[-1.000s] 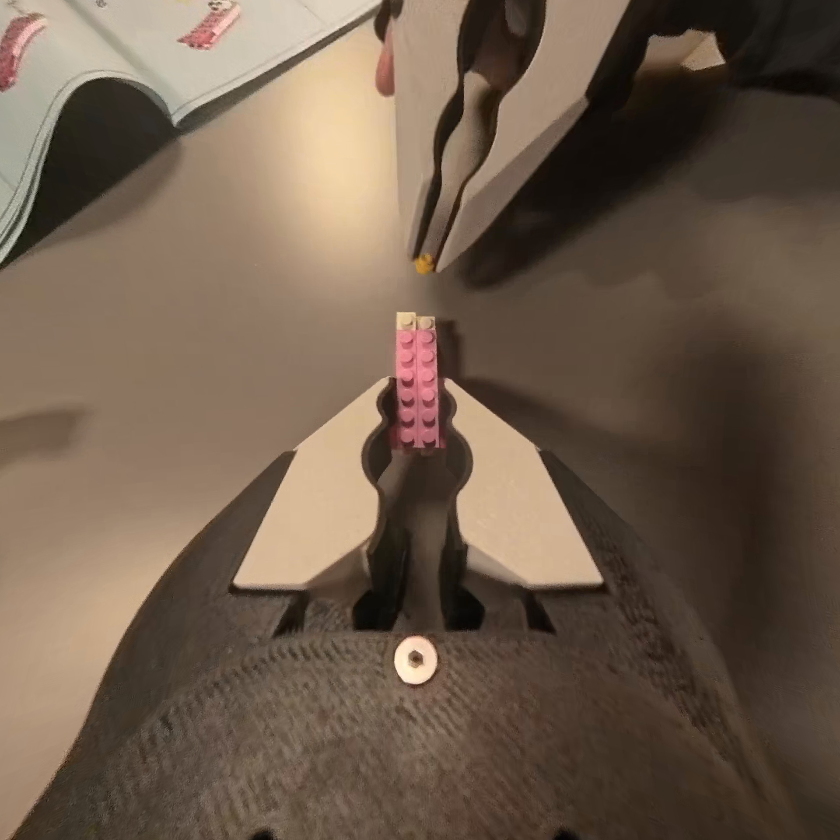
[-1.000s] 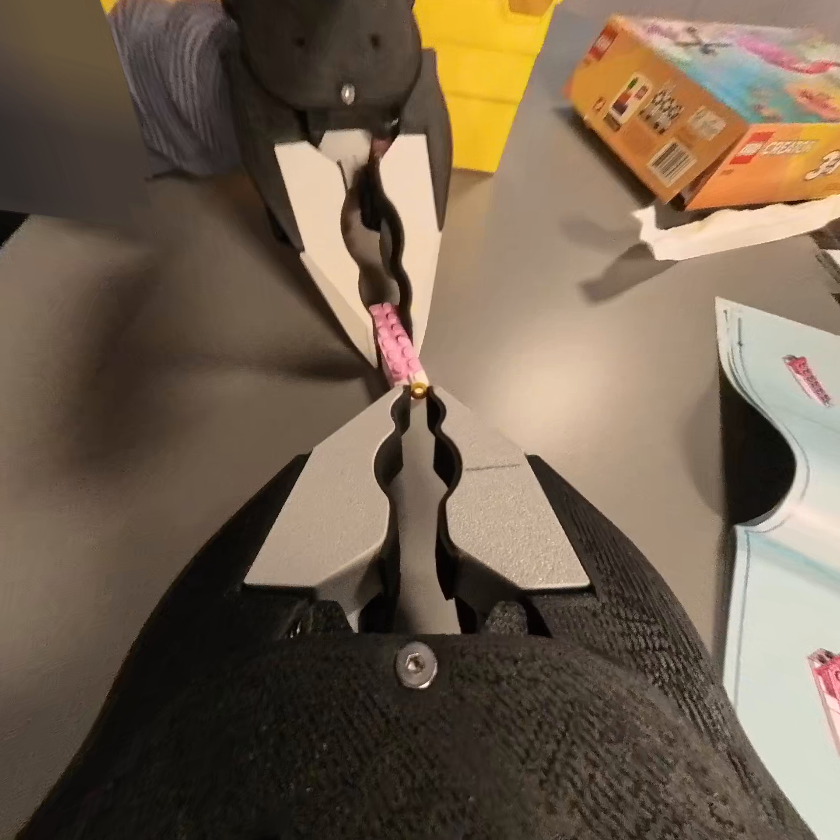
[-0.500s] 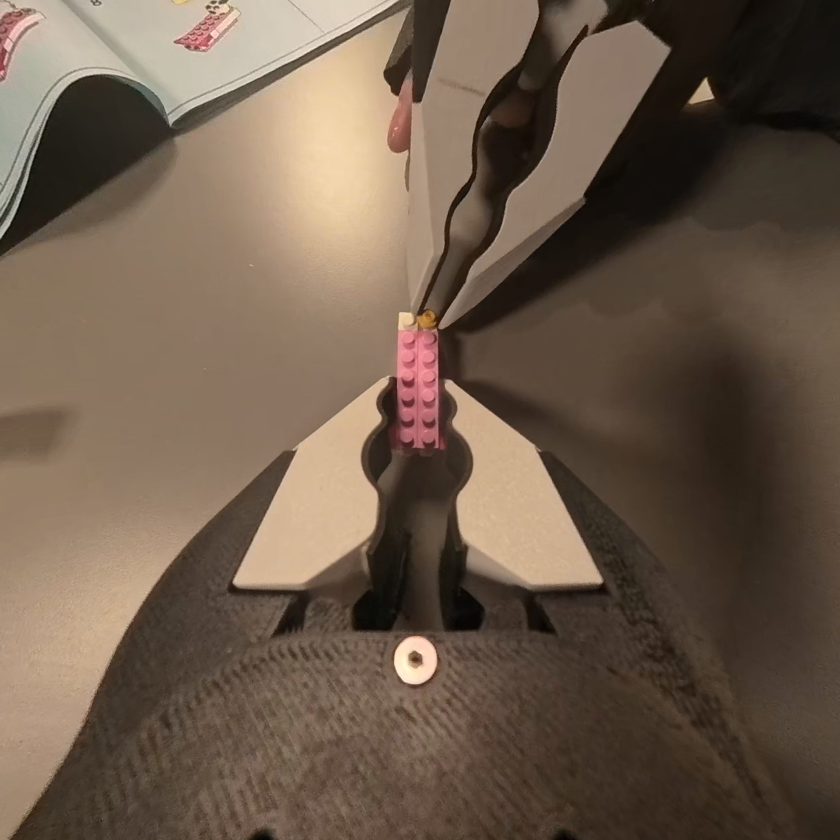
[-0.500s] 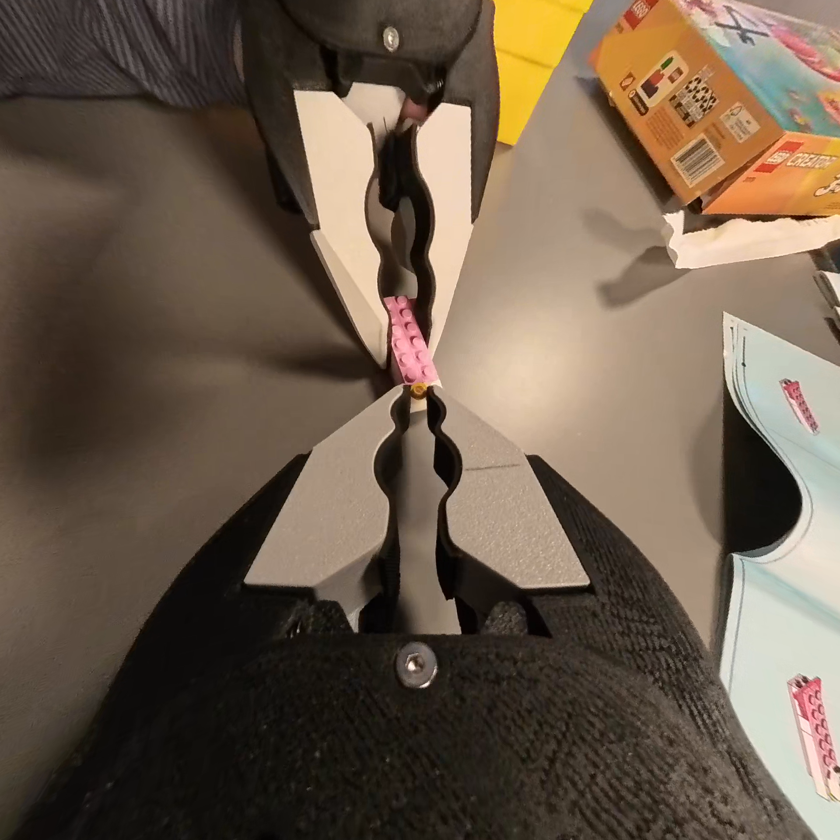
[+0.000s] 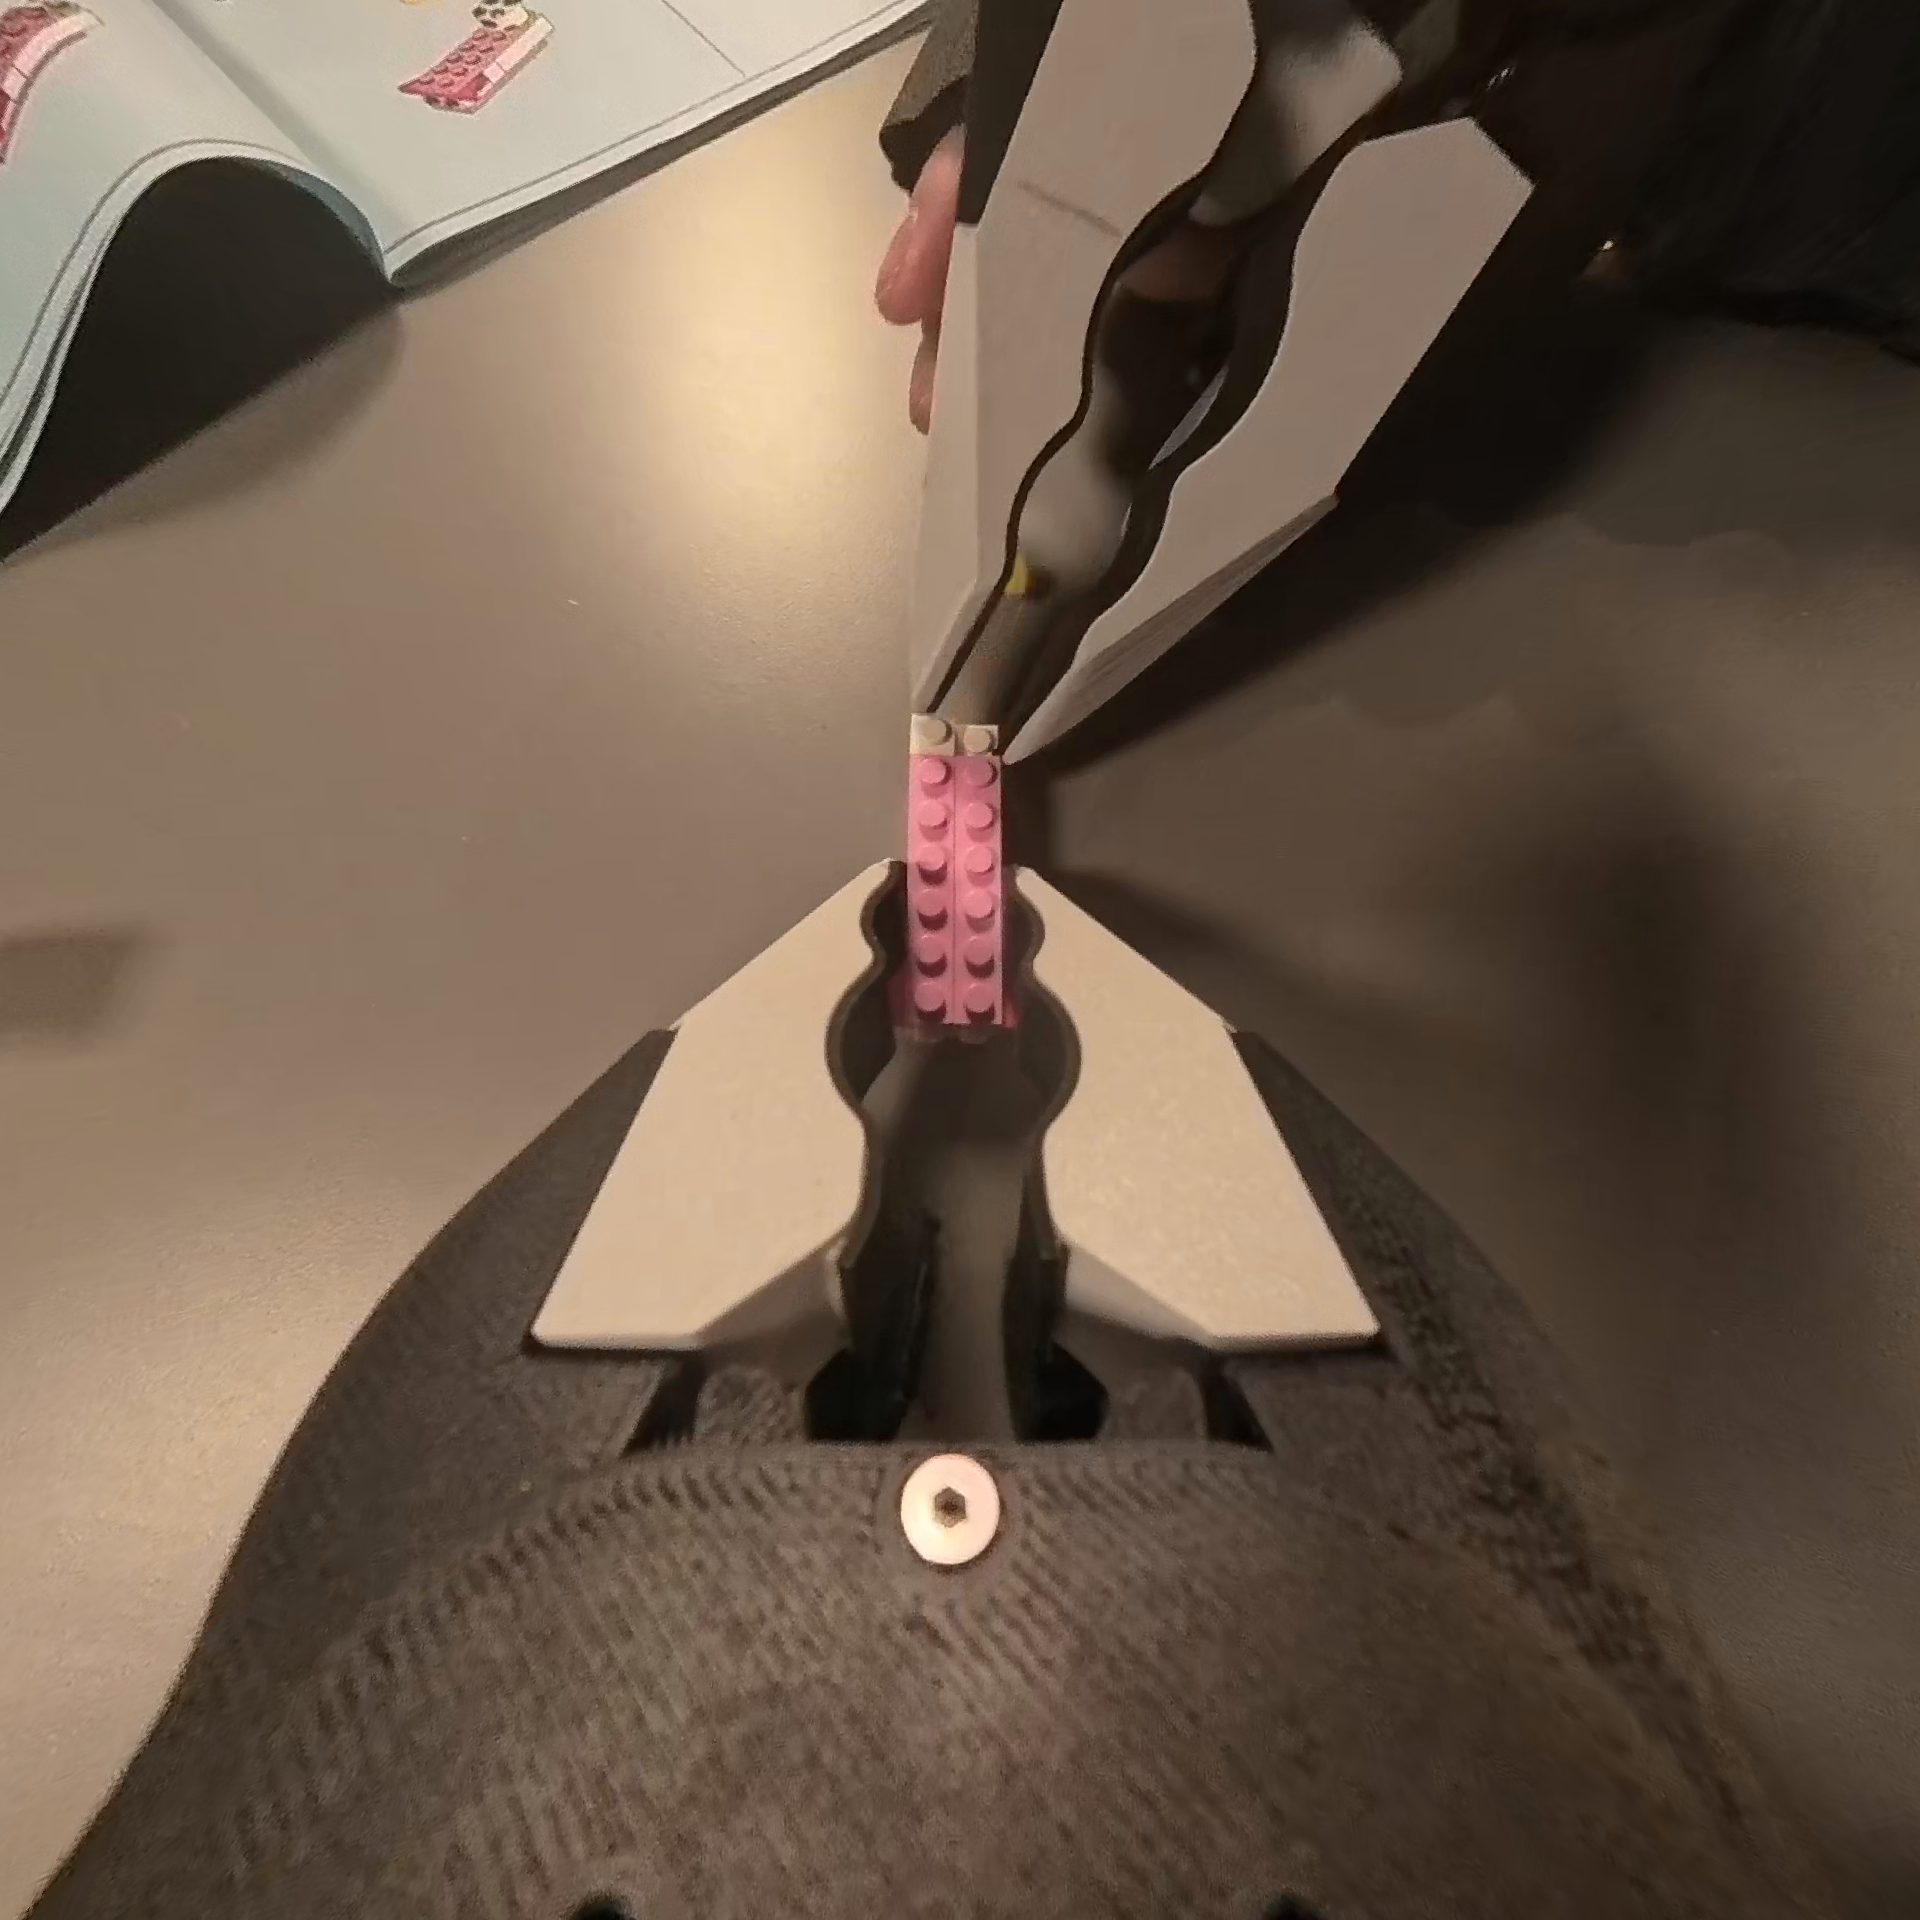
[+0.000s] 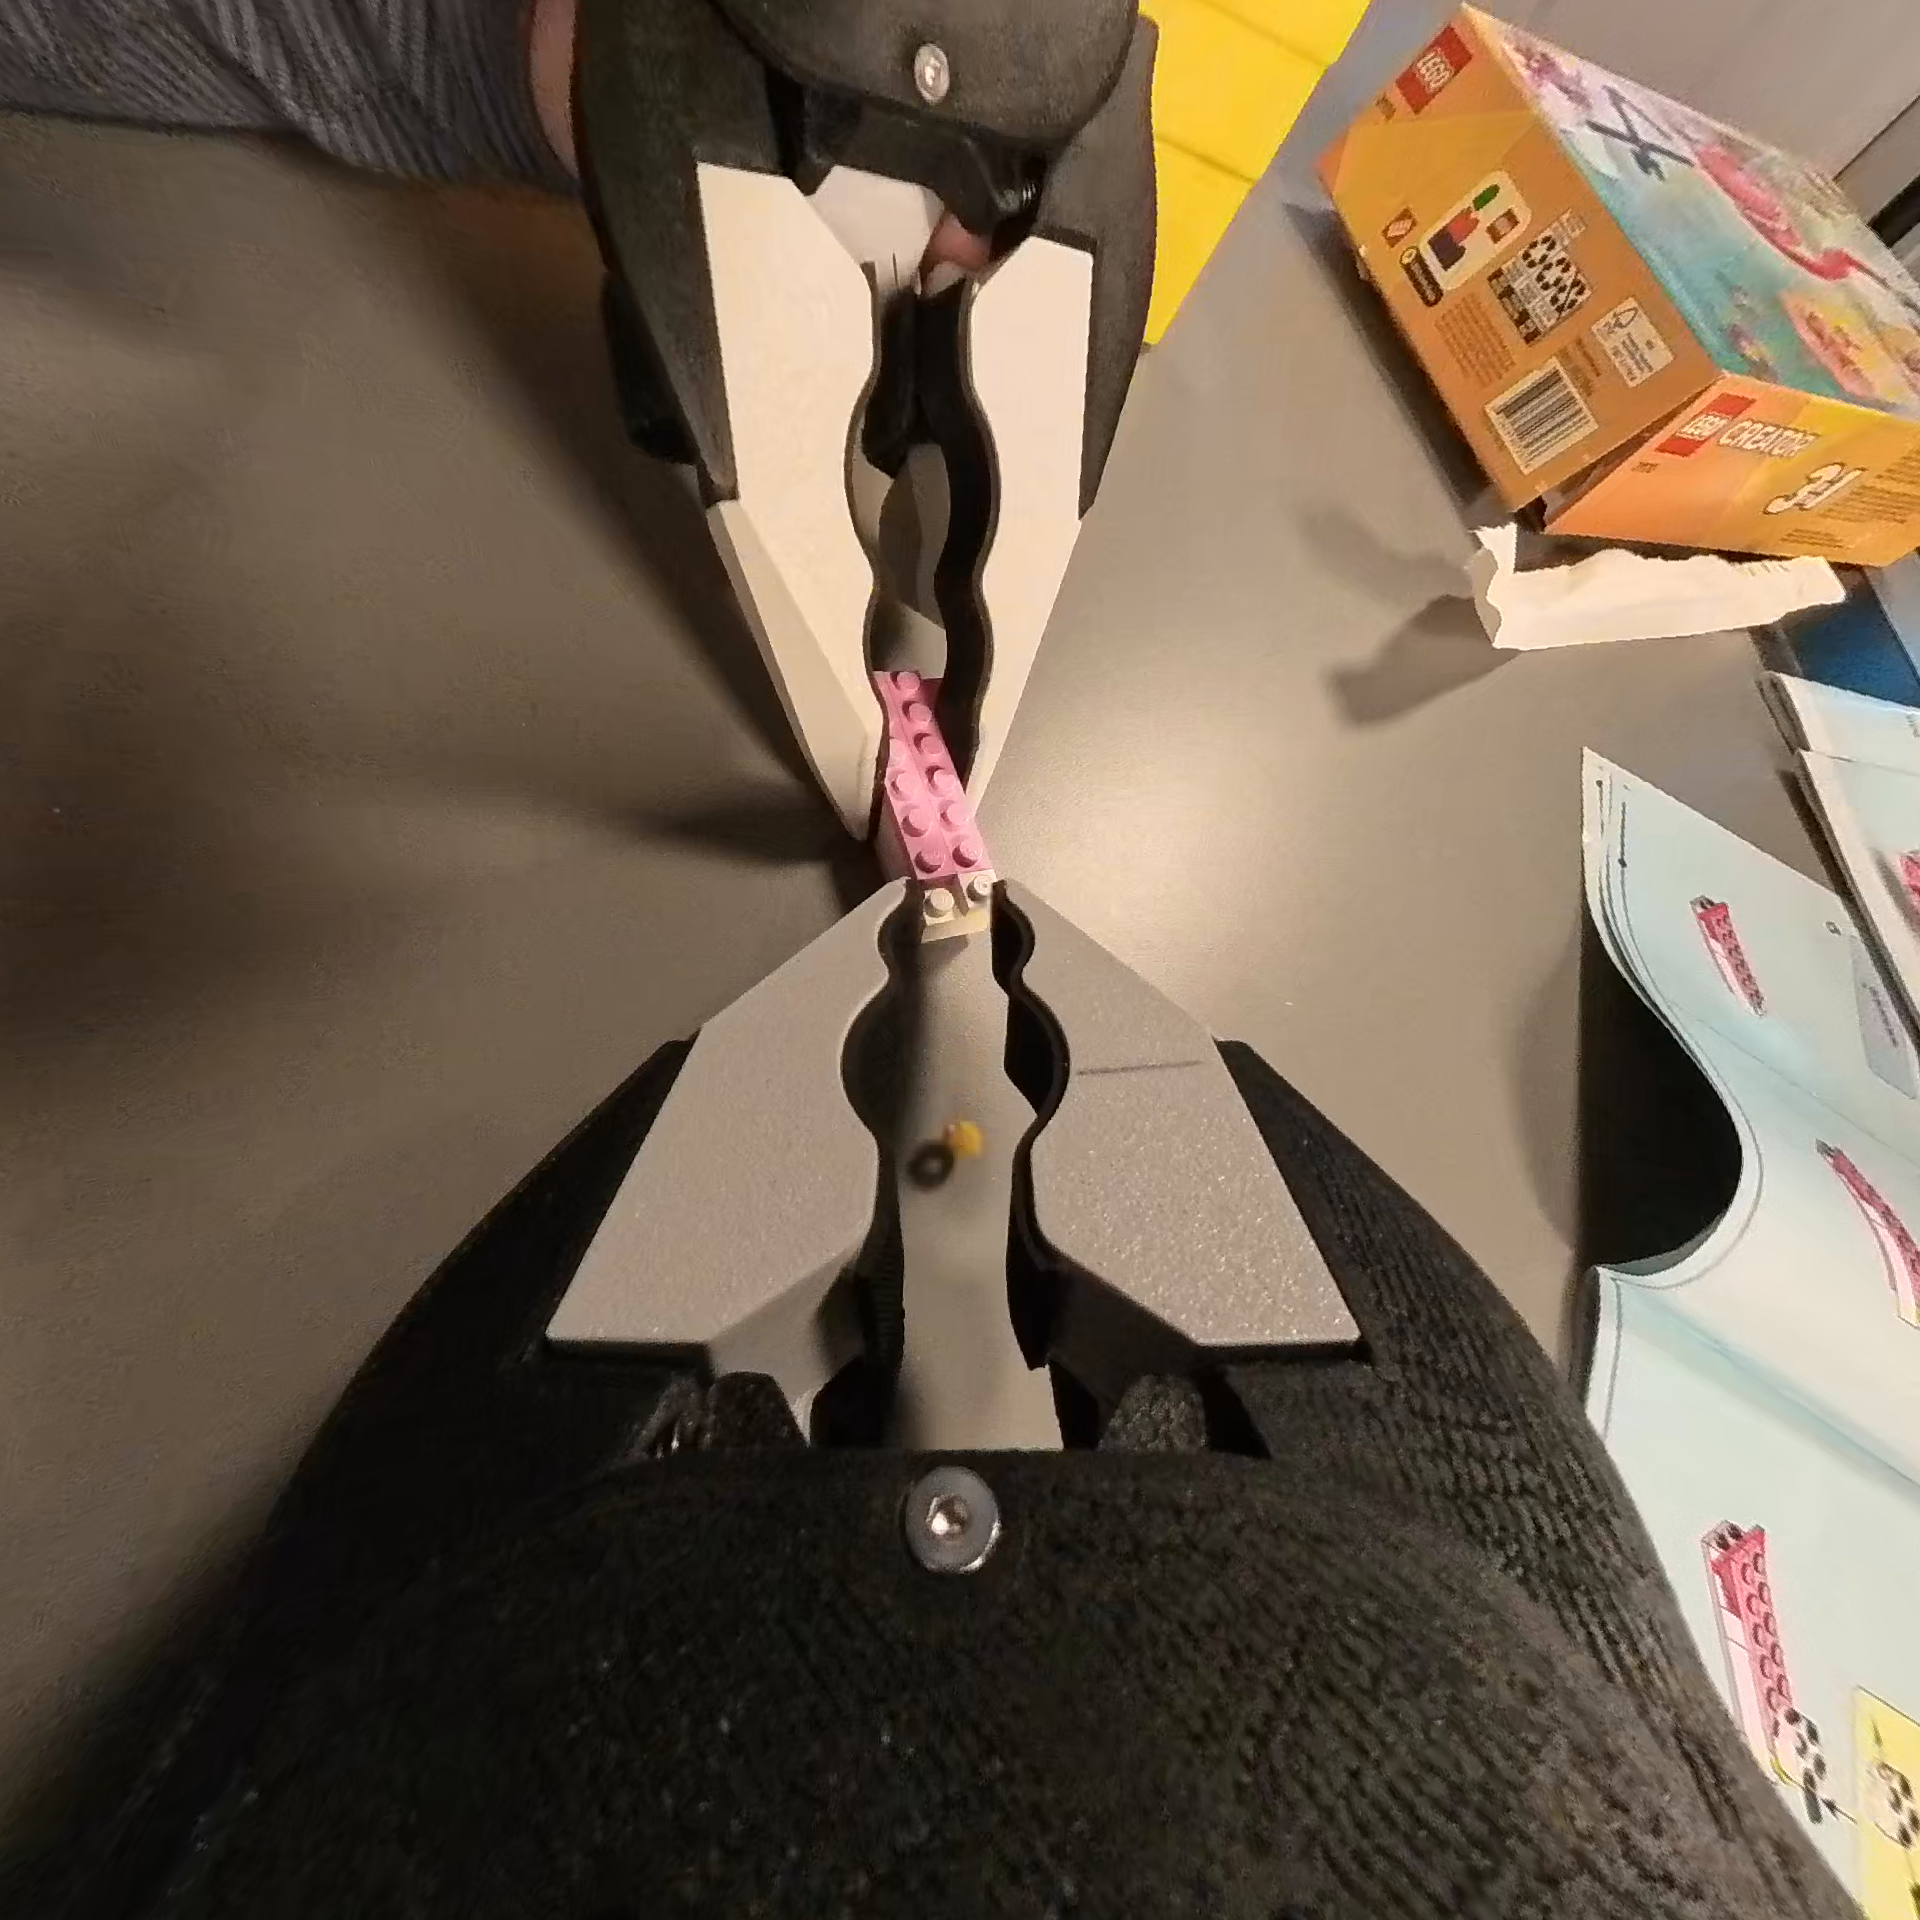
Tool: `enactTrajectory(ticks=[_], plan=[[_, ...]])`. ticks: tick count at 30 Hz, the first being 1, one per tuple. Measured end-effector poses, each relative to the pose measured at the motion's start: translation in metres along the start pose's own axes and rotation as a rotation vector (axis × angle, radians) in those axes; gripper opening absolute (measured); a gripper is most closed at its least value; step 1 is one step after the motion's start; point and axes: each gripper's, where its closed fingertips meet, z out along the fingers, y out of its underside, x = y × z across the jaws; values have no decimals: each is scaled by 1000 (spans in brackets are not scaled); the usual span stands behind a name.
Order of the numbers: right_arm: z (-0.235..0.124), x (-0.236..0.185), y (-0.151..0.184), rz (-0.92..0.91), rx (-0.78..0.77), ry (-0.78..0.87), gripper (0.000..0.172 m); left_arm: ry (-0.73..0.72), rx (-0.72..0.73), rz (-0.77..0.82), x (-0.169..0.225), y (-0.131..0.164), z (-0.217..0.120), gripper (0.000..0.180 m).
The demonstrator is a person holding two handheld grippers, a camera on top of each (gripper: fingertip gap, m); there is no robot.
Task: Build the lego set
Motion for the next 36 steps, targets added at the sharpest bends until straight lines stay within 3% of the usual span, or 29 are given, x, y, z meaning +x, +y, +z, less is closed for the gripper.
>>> enactTrajectory(ticks=[9, 16, 25, 27, 33, 36], plan=[[-39, 10, 20, 209, 25, -22, 19, -13, -9, 19, 0, 0, 0, 17], [-70, 4, 46, 337, -39, -43, 23, -15, -11, 20, 0, 0, 0, 17], [-92, 3, 65, 390, -100, -17, 31, -16, -12, 21, 0, 0, 1, 17], [-95, 8, 57, 381, -51, 11, 34, -16, -11, 21, 0, 0, 1, 17], [-126, 60, 12, 463, 308, 260, 41, -16, -13, 22, 0, 0, 1, 17], [-139, 64, 18, 488, 261, 295, 35, -17, -15, 25, 0, 0, 1, 17]])
